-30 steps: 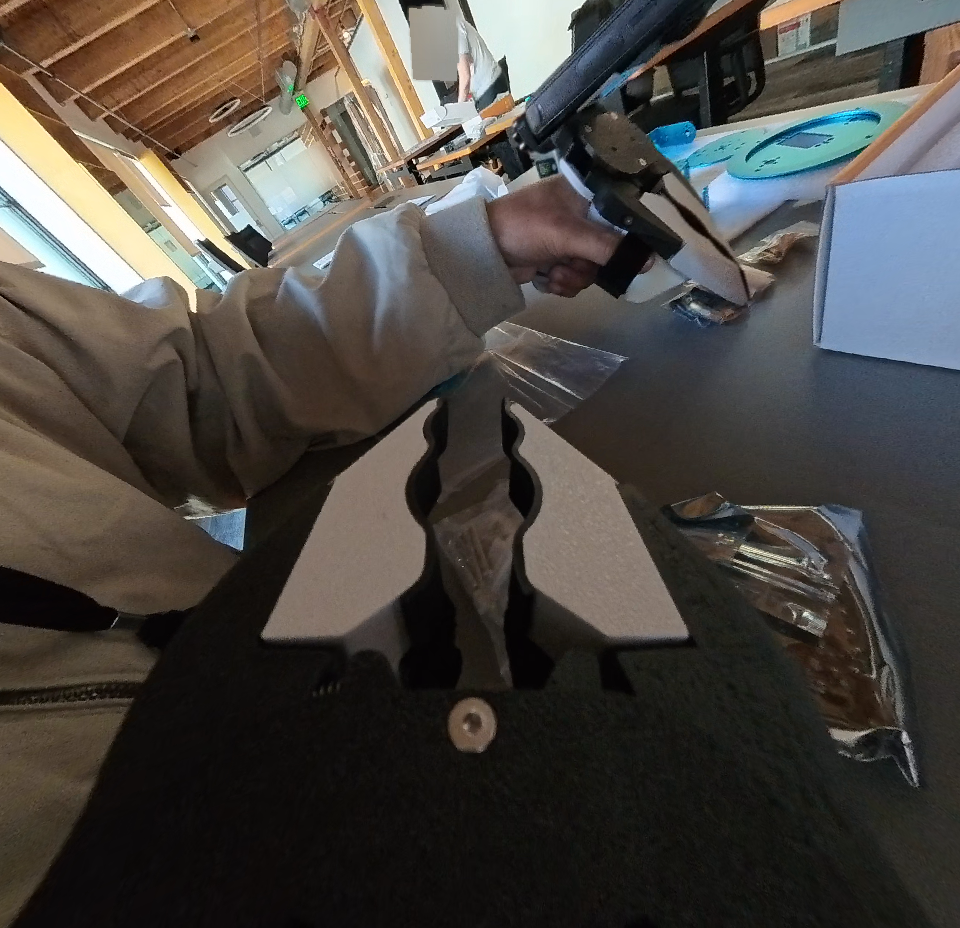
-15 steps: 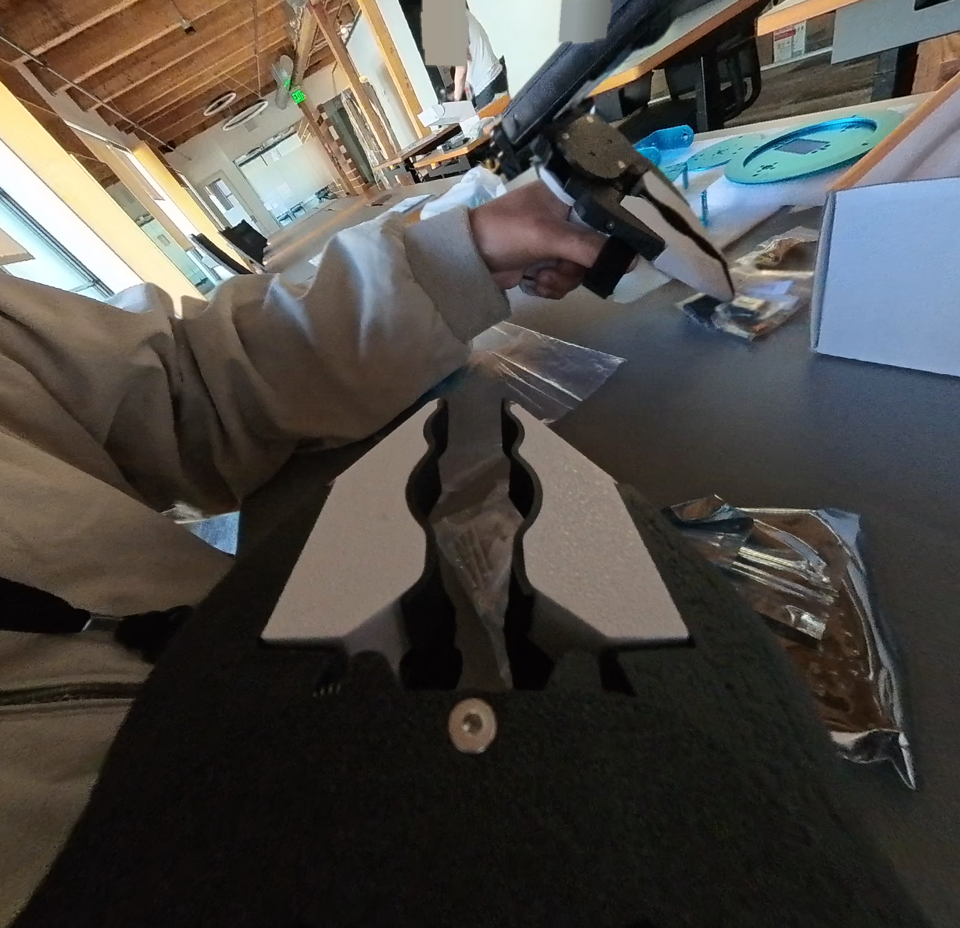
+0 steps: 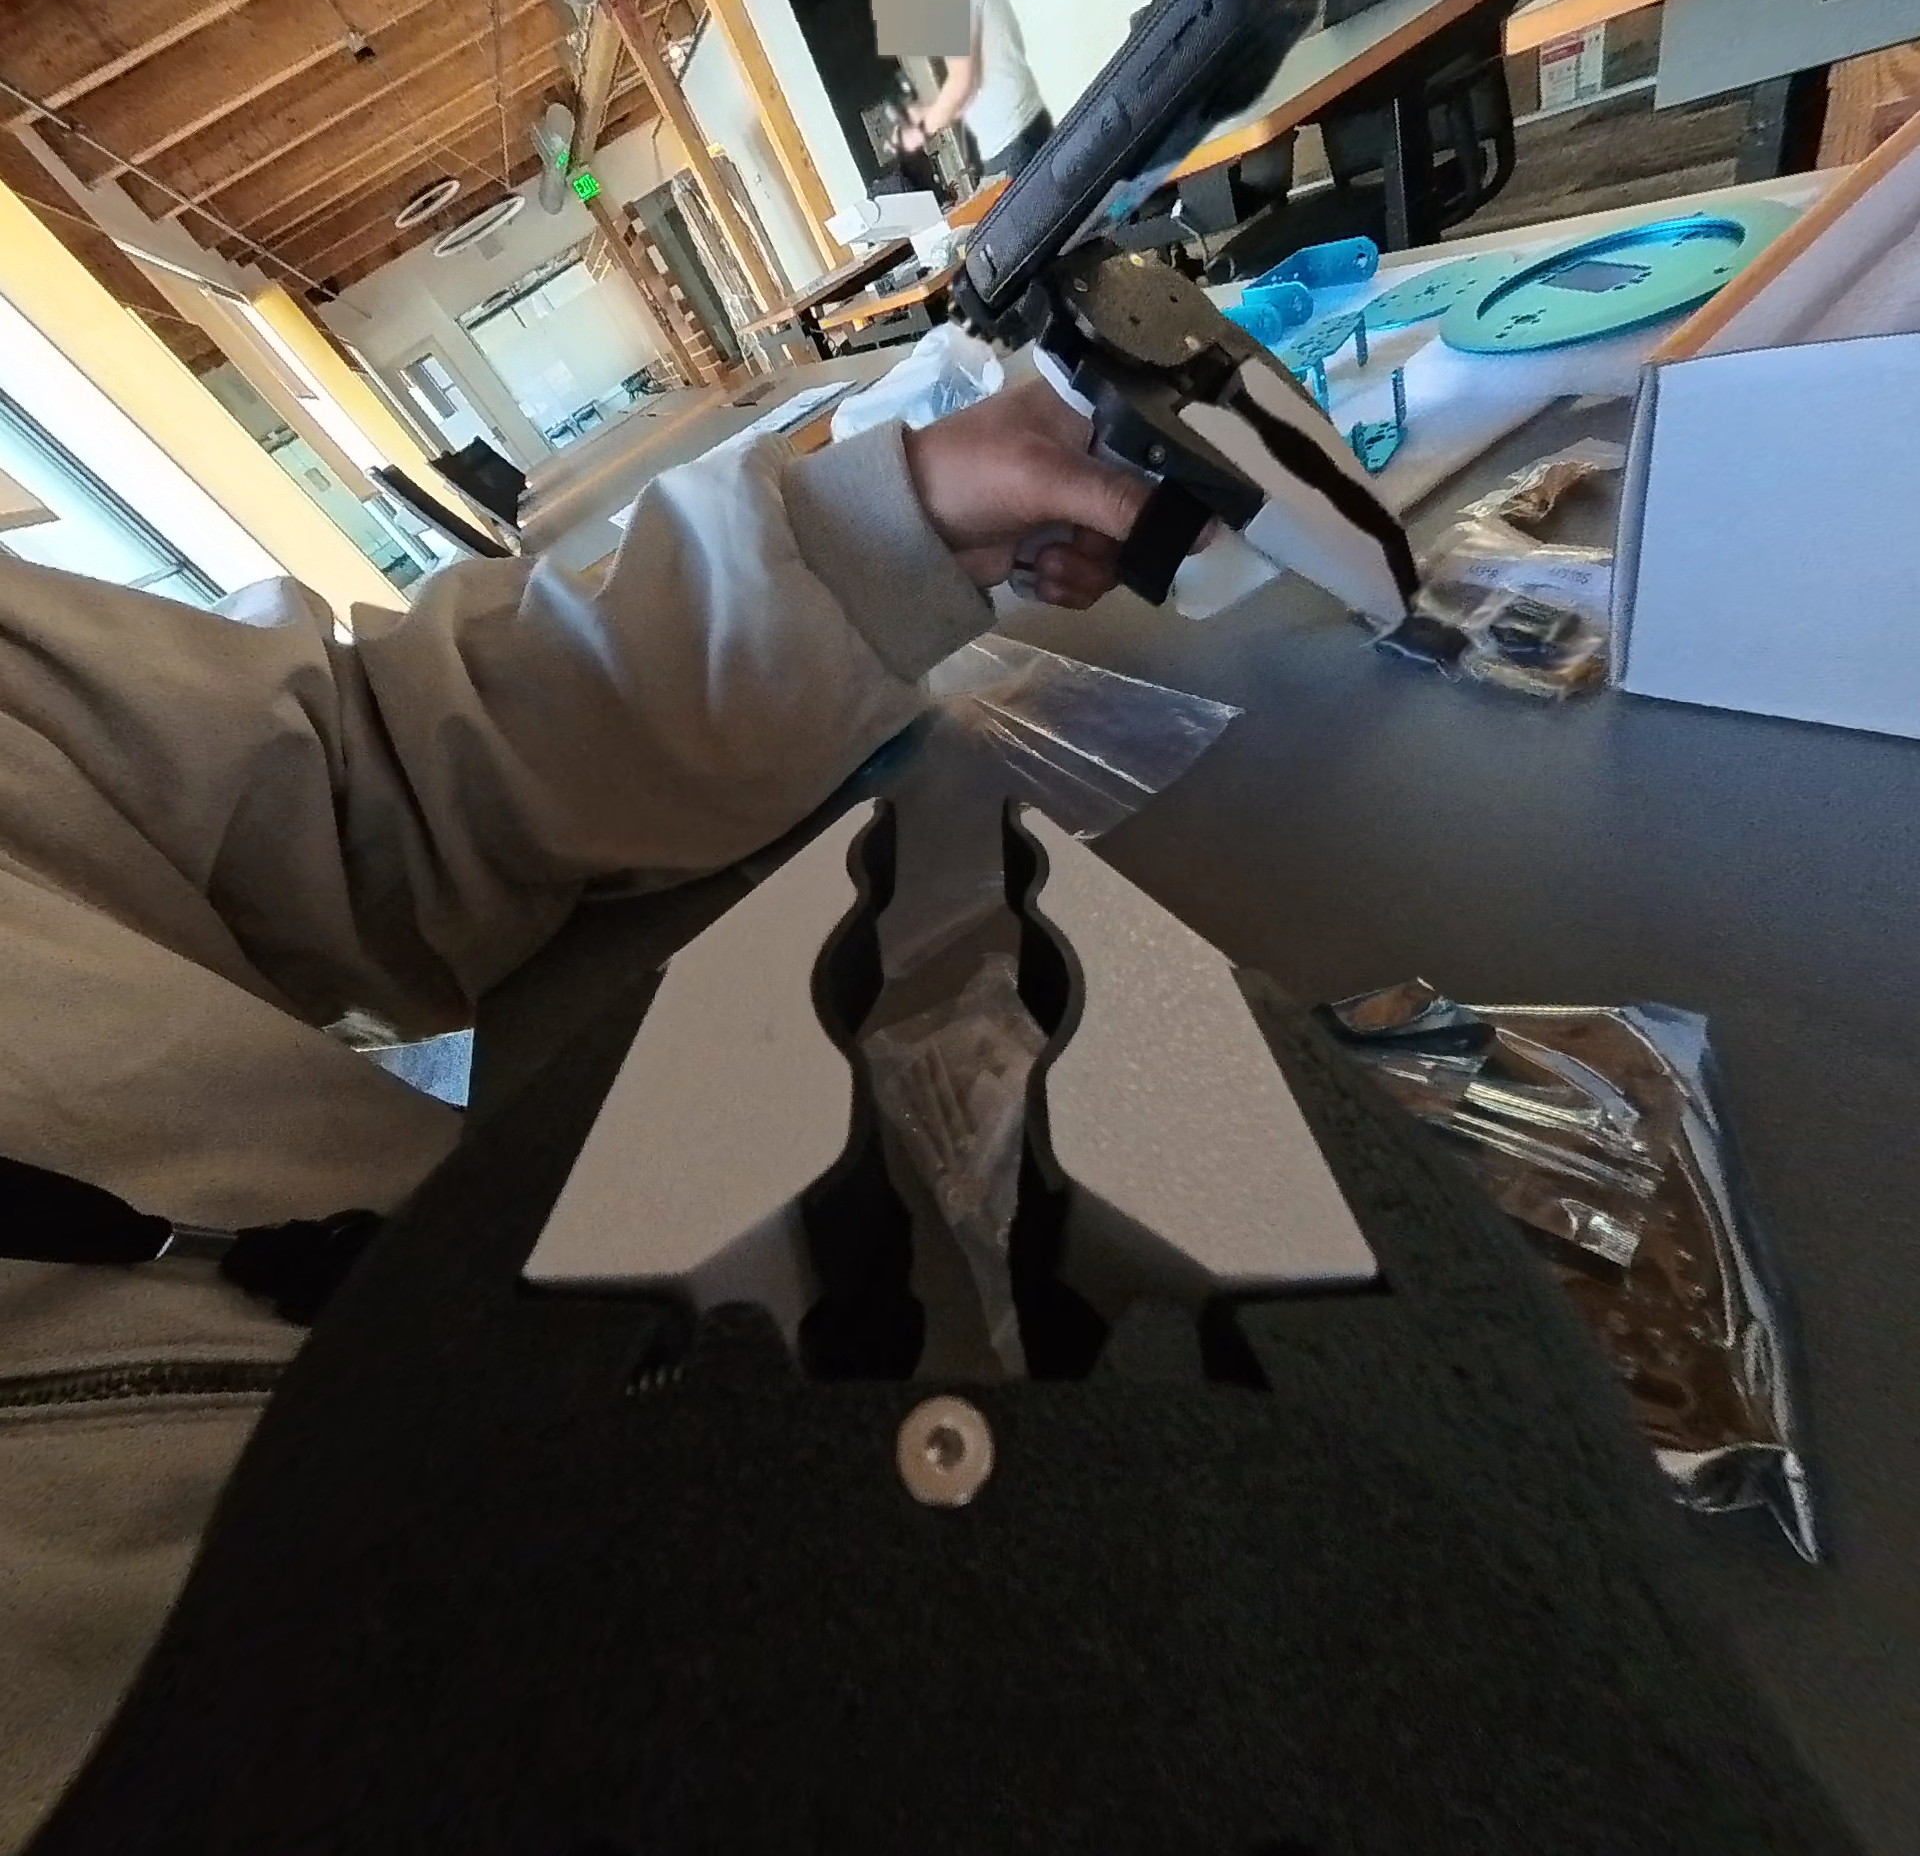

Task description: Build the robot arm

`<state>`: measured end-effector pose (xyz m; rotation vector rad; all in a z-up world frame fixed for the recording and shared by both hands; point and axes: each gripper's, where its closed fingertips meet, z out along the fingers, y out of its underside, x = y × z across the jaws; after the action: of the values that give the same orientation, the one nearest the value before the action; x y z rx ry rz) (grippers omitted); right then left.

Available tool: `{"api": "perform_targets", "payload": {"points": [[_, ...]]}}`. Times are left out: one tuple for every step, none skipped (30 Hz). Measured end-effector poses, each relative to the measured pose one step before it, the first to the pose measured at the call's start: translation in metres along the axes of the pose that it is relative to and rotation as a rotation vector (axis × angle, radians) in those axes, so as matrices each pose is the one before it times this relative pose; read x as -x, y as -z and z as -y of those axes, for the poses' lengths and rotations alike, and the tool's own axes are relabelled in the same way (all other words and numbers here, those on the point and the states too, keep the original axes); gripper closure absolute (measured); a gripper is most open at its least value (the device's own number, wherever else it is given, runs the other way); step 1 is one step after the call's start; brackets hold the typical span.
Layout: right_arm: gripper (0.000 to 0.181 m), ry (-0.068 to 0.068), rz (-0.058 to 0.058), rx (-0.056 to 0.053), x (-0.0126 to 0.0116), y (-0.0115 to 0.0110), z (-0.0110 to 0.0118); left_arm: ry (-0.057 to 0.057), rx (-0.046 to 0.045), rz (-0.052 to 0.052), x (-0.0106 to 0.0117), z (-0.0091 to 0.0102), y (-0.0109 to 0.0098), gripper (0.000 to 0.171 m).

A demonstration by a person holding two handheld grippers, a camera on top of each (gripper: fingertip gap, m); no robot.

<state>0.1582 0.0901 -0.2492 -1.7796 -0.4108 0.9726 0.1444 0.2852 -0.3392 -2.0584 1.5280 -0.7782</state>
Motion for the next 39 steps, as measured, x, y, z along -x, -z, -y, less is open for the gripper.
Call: {"api": "perform_targets", "payload": {"points": [[0.162,-0.0021,0.0002,-0.0022,-0.00028,0.00034,0.00056,-0.0144,-0.00568,0.0128,0.00029,0.0013,0.0008,0.152],[0.162,-0.0028,0.0002,-0.0028,-0.0002,0.00034,0.00051,-0.0151,-0.01274,0.0302,0.00438,0.00262,0.00252,0.152],[0.162,-0.0027,0.0008,-0.0023,-0.00018,0.00037,0.00035,-0.0087,-0.01747,0.0283,0.0062,0.0036,0.00357,0.152],[0.162,-0.0024,0.0009,-0.0007,-0.00002,0.00014,-0.00012,0.0026,-0.01714,0.021,0.00698,0.00369,0.00315,0.152],[0.162,-0.0014,0.0007,0.0009,-0.00005,0.00003,-0.00033,0.0101,-0.00768,0.0159,0.00738,0.00256,0.00174,0.152],[0.162,-0.0003,0.0006,0.0015,0.00012,-0.00026,-0.00027,0.0098,0.00314,0.0044,0.00556,0.00102,-0.00008,0.152],[0.162,0.0,0.001,0.0016,0.00014,-0.00026,-0.00028,0.0083,0.01053,-0.004,0.00353,-0.00054,-0.00192,0.152],[0.162,0.0002,0.001,0.0019,0.0002,-0.00031,-0.00034,0.0082,0.01517,-0.0064,0.0021,-0.00146,-0.00317,0.152],[0.162,0.0003,0.0005,0.0023,0.00017,-0.00013,-0.00033,0.007,0.01667,-0.0065,0.00091,-0.00214,-0.00363,0.151],[0.162,0.0008,0.0002,0.0014,0.00012,-0.00001,-0.00037,0.0046,0.01527,-0.0047,0.0001,-0.00246,-0.00348,0.151],[0.162,0.001,-0.0002,0.0004,0.00001,0.0001,0.0,0.007,0.0035,-0.0076,-0.00104,-0.00112,-0.00233,0.152],[0.162,0.0002,-0.0006,-0.0006,-0.00012,0.00019,0.00017,0.0105,-0.00535,-0.015,-0.00261,-0.0001,-0.0009,0.154],[0.162,-0.0006,-0.0009,-0.0016,-0.00021,0.00027,0.00034,0.0084,-0.00052,-0.0215,-0.00405,-0.0011,0.00002,0.158],[0.162,-0.0014,-0.0004,-0.0019,-0.00022,0.00041,0.00041,0.0034,0.002,-0.021,-0.00456,-0.00166,0.00083,0.163],[0.162,-0.0023,0.0004,-0.0014,-0.0002,0.00021,0.00023,-0.001,-0.00097,-0.0131,-0.0039,-0.00134,0.00196,0.167],[0.162,-0.0028,0.0015,-0.0012,0.0,0.00023,0.00021,-0.0006,-0.00384,-0.0029,-0.00277,-0.00136,0.00286,0.171],[0.162,-0.0028,0.0036,-0.0009,0.00044,-0.00003,0.00025,0.0049,-0.00627,0.0018,-0.00198,-0.00116,0.00365,0.171],[0.162,-0.0018,0.0043,0.0,0.00068,-0.00015,-0.00007,0.0073,-0.00594,-0.0025,-0.0024,-0.00146,0.00417,0.171],[0.162,-0.0006,0.0022,0.0016,0.00041,-0.00033,-0.0003,0.005,-0.00233,-0.0029,-0.00217,-0.00229,0.00435,0.171],[0.162,0.0005,0.0004,0.0027,0.00023,-0.00037,-0.00061,0.0011,0.00029,0.0073,-0.00037,-0.00299,0.00418,0.171],[0.161,0.0009,0.0005,0.0028,0.00025,-0.00049,-0.00052,-0.0023,0.00123,0.0135,0.00128,-0.00315,0.00403,0.171],[0.161,0.0007,0.0018,0.0027,0.00042,-0.0004,-0.0004,-0.0025,0.00034,0.0085,0.00106,-0.00279,0.0033,0.171],[0.161,0.0005,0.0014,0.0019,0.00045,-0.0004,-0.00032,-0.0018,-0.00026,0.0025,0.00056,-0.00241,0.00252,0.171],[0.161,0.0008,-0.0003,0.002,0.00005,-0.00034,-0.00049,-0.0048,0.00021,0.0029,0.00093,-0.00227,0.00198,0.171],[0.161,0.001,-0.0017,0.0027,-0.00028,-0.00027,-0.00053,-0.0128,-0.00505,0.0112,0.00215,-0.00132,0.00173,0.171],[0.162,0.0001,-0.0019,0.002,-0.00042,-0.00018,-0.00049,-0.0209,-0.01165,0.0185,0.00319,-0.00054,0.00165,0.171],[0.162,-0.001,-0.001,0.0008,-0.00023,-0.00004,-0.00024,-0.0208,-0.01028,0.0187,0.00324,-0.00043,0.00085,0.171],[0.162,-0.0006,-0.001,-0.0003,-0.00033,0.00006,0.00003,-0.012,-0.00644,0.0179,0.00325,-0.0005,-0.00017,0.171],[0.161,0.0004,-0.0023,-0.0005,-0.00041,0.00005,0.00008,-0.0012,-0.00957,0.0082,0.00166,0.00059,-0.00128,0.171],[0.162,0.0013,-0.0027,0.0002,-0.00055,0.00005,0.00012,0.0088,-0.0128,-0.009,-0.00099,0.00169,-0.00209,0.171],[0.162,0.0009,-0.0027,0.0004,-0.00052,-0.00003,-0.00001,0.0146,-0.00448,-0.0183,-0.00237,0.00076,-0.00239,0.167],[0.162,-0.0009,-0.002,0.0002,-0.0006,0.0,-0.00018,0.0122,0.0082,-0.0151,-0.00186,-0.00106,-0.00247,0.159],[0.162,-0.0021,-0.0009,0.0002,-0.00049,0.00016,-0.00014,0.007,0.01315,-0.0042,-0.00008,-0.00221,-0.00122,0.15],[0.162,-0.0018,-0.0008,-0.0009,-0.00044,0.00023,0.00007,0.0011,0.0062,0.0028,0.00085,-0.00181,0.00063,0.147],[0.162,-0.0009,-0.0016,-0.0012,-0.0005,0.00042,0.00014,-0.0035,-0.00478,0.0,0.00036,-0.0008,0.00211,0.145],[0.162,-0.0006,-0.0021,-0.0018,-0.00068,0.00041,0.00037,-0.003,-0.00735,-0.0032,0.00012,-0.00028,0.00269,0.145],[0.162,-0.0016,-0.0011,-0.0021,-0.00058,0.00032,0.00037,-0.0004,-0.00404,0.0006,0.00114,0.0,0.00248,0.145],[0.162,-0.0028,0.0009,-0.0011,-0.00029,0.00005,0.00032,0.0019,-0.00392,0.0065,0.00278,0.00058,0.00165,0.146],[0.161,-0.0032,0.002,0.0011,-0.00006,-0.00021,-0.00027,0.0055,-0.00631,0.0022,0.00274,0.00131,0.00036,0.146]]}}
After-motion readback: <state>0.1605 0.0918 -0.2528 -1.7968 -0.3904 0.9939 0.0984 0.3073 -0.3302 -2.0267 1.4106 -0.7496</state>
